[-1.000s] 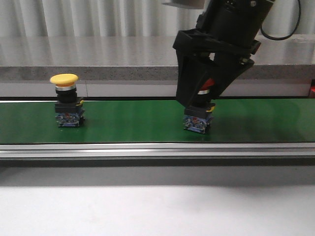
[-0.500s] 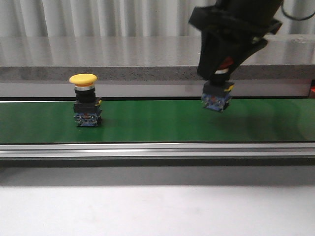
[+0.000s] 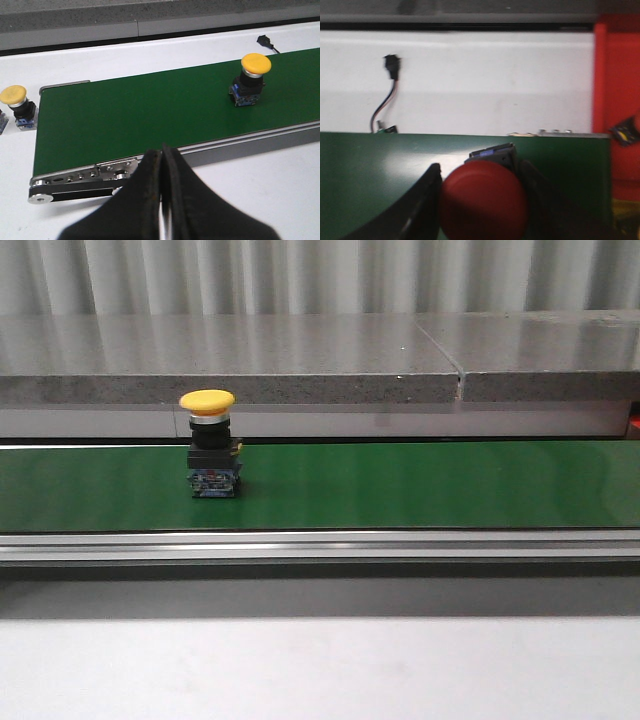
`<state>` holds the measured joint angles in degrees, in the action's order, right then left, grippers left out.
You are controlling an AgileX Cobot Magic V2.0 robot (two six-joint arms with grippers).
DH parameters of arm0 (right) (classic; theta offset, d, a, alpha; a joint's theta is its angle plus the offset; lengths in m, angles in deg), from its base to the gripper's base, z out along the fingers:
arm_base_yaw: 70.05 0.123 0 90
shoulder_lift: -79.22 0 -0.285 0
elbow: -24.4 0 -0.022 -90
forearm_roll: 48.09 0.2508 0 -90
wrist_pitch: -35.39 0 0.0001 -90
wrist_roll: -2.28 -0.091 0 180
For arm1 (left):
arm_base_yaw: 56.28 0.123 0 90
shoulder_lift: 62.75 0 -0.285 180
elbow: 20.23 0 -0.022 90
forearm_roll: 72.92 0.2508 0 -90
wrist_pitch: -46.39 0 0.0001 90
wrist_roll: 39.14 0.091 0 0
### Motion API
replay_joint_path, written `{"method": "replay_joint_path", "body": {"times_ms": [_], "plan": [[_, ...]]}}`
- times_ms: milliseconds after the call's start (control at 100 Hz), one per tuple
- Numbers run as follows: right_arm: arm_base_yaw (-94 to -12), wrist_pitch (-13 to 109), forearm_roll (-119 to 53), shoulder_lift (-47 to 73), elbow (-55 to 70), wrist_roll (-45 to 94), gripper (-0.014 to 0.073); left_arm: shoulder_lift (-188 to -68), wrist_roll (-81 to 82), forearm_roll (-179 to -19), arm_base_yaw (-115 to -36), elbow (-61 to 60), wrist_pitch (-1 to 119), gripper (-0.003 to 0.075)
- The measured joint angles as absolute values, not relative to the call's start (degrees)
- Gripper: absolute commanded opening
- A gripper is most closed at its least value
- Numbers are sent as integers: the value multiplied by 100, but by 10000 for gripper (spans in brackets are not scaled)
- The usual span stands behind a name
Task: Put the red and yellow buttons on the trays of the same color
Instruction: 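Carry the red button into the red tray and release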
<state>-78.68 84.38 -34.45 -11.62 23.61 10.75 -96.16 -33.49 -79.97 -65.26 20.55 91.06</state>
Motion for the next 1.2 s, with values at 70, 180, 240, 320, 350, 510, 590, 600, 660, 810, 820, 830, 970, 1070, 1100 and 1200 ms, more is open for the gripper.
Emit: {"method": "replay_joint_path", "body": {"times_ms": [70, 180, 240, 320, 350, 510, 590, 600, 660, 810, 820, 830, 970, 1070, 1100, 1200], "plan": [[-8279, 8438, -3458, -1162, 2361, 956, 165, -9616, -3349, -7997, -6526, 2055, 9106, -20], [-8830, 8438, -3458, -1162, 2361, 880, 165, -9616, -3349, -7997, -6526, 2055, 9106, -20], [-9073, 8423, -3466, -1162, 2361, 880, 165, -9616, -3349, -7997, -6526, 2055, 9106, -20], [-9285, 8401, -3466, -1205, 2361, 880, 165, -9616, -3349, -7997, -6526, 2055, 9106, -20], [-9336, 8401, -3466, -1242, 2361, 880, 165, -9616, -3349, -7997, -6526, 2055, 9106, -20], [-9395, 8298, -3466, -1632, 2361, 877, 165, -9616, -3349, -7997, -6526, 2055, 9106, -20], [-9395, 8243, -3466, -1871, 2351, 877, 165, -9616, -3349, -7997, -6526, 2055, 9106, -20], [-9395, 8225, -3466, -1889, 2351, 877, 165, -9616, -3349, -7997, -6526, 2055, 9106, -20], [-9395, 8186, -3466, -2055, 2351, 868, 165, -9616, -3349, -7997, -6526, 2055, 9106, -20], [-9395, 8121, -3466, -2378, 2351, 868, 165, -9616, -3349, -7997, -6526, 2055, 9106, -20], [-9395, 8114, -3466, -2402, 2351, 868, 165, -9616, -3349, -7997, -6526, 2055, 9106, -20], [-9395, 8102, -3466, -2440, 2351, 868, 165, -9616, -3349, -7997, -6526, 2055, 9106, -20], [-9395, 7952, -3466, -2640, 2351, 868, 165, -9616, -3349, -7997, -6526, 2055, 9106, -20], [-9395, 7888, -3466, -2737, 2351, 826, 165, -9616, -3349, -7997, -6526, 2055, 9106, -20], [-9395, 7872, -3466, -2776, 2351, 794, 165, -9616, -3349, -7997, -6526, 2055, 9106, -20], [-9395, 7835, -3544, -2852, 2351, 680, 165, -9616, -3349, -7997, -6526, 2055, 9106, -20]]}}
